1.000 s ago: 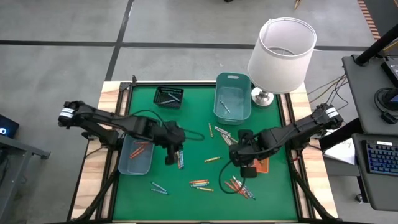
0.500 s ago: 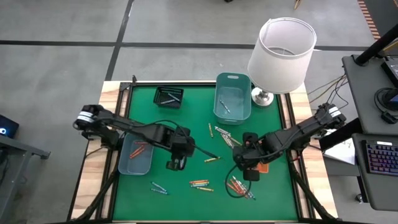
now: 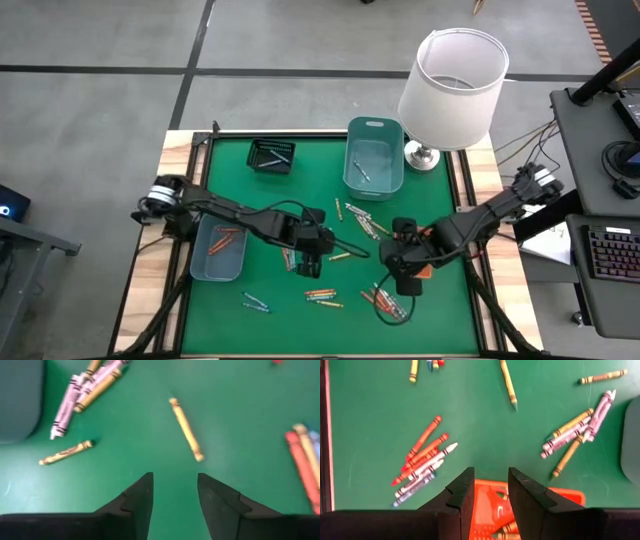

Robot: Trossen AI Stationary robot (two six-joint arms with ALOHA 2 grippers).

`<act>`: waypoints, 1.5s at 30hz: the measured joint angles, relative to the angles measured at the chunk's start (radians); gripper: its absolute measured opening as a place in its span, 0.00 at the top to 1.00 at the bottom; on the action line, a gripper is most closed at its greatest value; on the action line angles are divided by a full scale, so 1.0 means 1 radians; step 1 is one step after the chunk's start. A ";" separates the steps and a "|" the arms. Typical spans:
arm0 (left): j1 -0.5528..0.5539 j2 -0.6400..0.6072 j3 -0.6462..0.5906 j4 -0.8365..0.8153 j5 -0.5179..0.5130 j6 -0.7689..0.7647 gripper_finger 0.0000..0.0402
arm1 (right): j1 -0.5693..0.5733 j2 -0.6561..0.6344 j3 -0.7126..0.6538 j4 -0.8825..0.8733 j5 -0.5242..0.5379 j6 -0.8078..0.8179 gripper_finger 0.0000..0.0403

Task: Sort crayons
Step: Put the green crayon into the orange bin

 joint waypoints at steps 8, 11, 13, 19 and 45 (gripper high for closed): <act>0.000 0.057 -0.046 0.258 -0.016 -0.033 0.60 | 0.011 -0.052 -0.072 0.112 0.044 0.000 0.73; -0.001 0.083 -0.060 0.332 -0.021 -0.060 0.60 | 0.011 -0.061 -0.082 0.143 0.045 0.000 0.73; -0.004 0.106 -0.060 0.369 -0.023 -0.075 0.60 | 0.011 -0.063 -0.090 0.166 0.045 -0.002 0.73; -0.012 0.177 -0.058 0.410 -0.023 -0.107 0.61 | 0.011 -0.062 -0.113 0.219 0.069 -0.019 0.73; -0.012 0.225 -0.110 0.451 -0.057 -0.146 0.98 | 0.011 -0.062 -0.224 0.422 0.070 -0.011 0.73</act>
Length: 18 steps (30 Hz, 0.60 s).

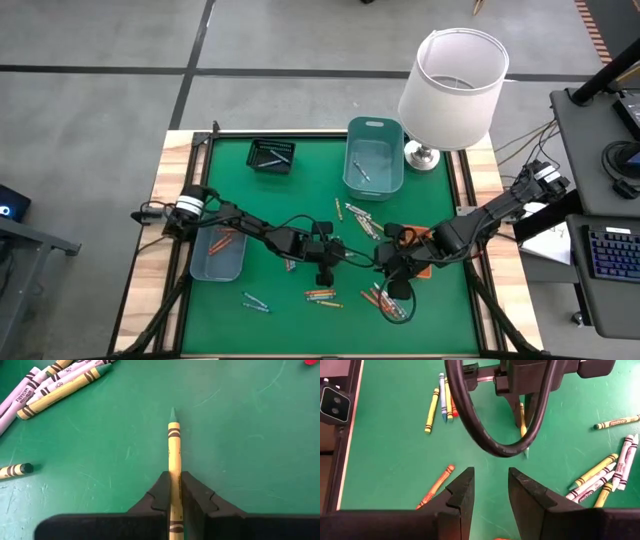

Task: Sort crayons
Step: Put the green crayon into the orange bin

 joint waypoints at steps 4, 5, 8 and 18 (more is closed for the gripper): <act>0.001 -0.025 -0.005 -0.014 -0.003 0.025 0.99 | 0.000 0.000 -0.001 0.002 0.028 -0.011 0.73; 0.003 -0.036 -0.007 -0.026 -0.005 0.041 0.99 | 0.000 0.000 -0.002 0.008 0.046 -0.014 0.73; 0.009 -0.091 -0.015 -0.028 -0.026 0.087 1.00 | 0.000 0.000 -0.013 0.030 0.084 -0.048 0.73; 0.018 -0.429 -0.190 0.219 -0.072 0.164 1.00 | 0.000 -0.002 -0.123 0.398 0.110 -0.276 0.73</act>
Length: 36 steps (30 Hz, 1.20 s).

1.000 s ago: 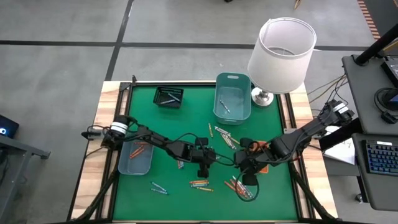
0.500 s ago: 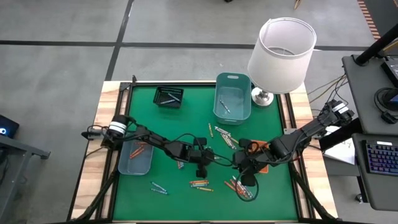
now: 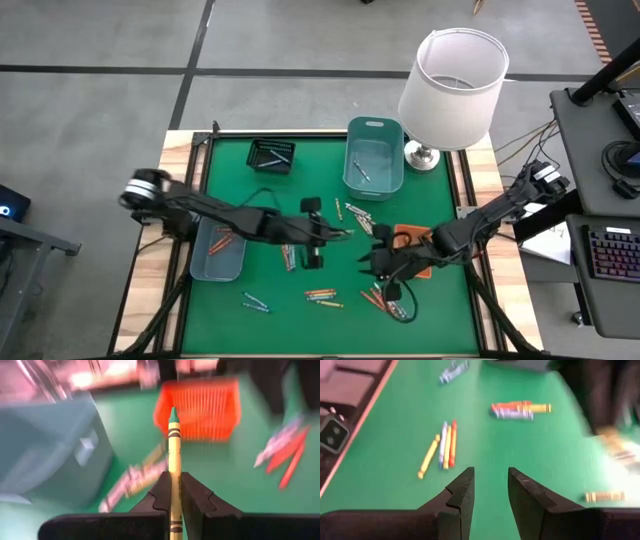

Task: Sort crayons
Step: Put the green crayon into the orange bin

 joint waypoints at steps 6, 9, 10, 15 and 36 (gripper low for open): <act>-0.014 -0.179 -0.231 0.416 0.006 0.049 1.00 | -0.002 0.004 -0.104 0.343 0.099 -0.193 0.73; -0.019 -0.217 -0.343 0.686 0.024 0.074 1.00 | -0.009 0.005 -0.170 0.586 0.156 -0.300 0.73; -0.019 -0.217 -0.375 0.773 0.039 0.079 1.00 | -0.016 0.005 -0.190 0.673 0.158 -0.331 0.73; -0.020 -0.163 -0.467 1.132 0.087 0.102 1.00 | -0.072 0.005 -0.251 1.035 0.150 -0.416 0.73; -0.021 0.058 -0.336 1.291 0.114 0.152 1.00 | -0.182 0.008 -0.187 1.114 0.034 -0.396 0.55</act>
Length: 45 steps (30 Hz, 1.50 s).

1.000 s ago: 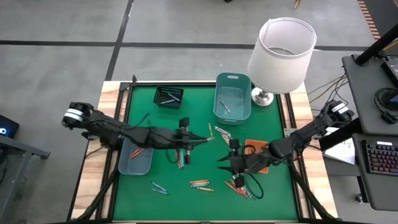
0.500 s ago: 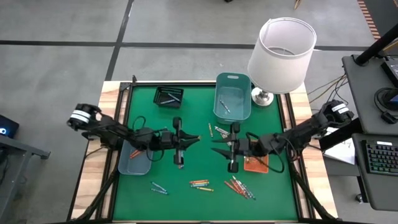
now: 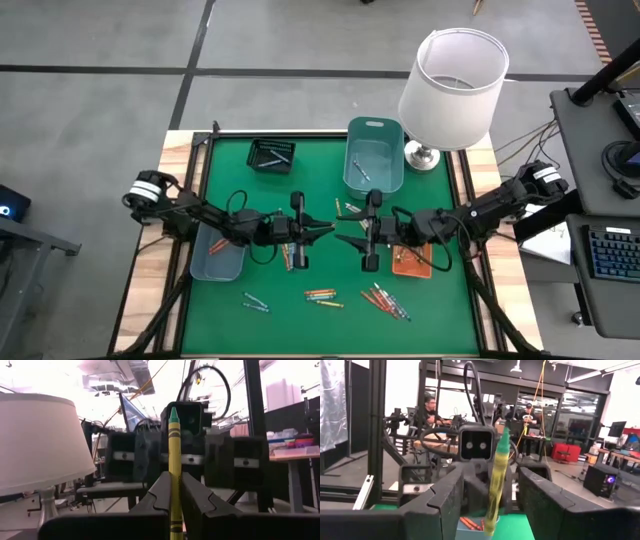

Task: Sort crayons
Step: Put the green crayon into the orange bin

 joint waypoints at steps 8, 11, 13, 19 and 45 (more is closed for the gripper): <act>0.000 0.024 0.018 0.001 0.000 0.000 1.00 | -0.015 0.000 0.002 0.011 0.004 0.001 0.66; 0.000 0.024 0.017 0.005 -0.001 0.000 1.00 | -0.018 0.000 0.002 0.011 0.003 0.001 0.79; 0.001 0.024 0.017 0.004 -0.001 -0.002 0.99 | -0.017 0.000 0.002 0.011 0.002 -0.001 0.88; 0.000 0.023 0.016 0.004 -0.026 -0.034 0.91 | -0.017 -0.009 0.002 -0.003 0.004 0.017 0.96; 0.036 -0.363 -0.017 -0.446 -0.164 0.218 0.69 | -0.005 -0.175 0.305 -1.699 -0.054 1.413 0.97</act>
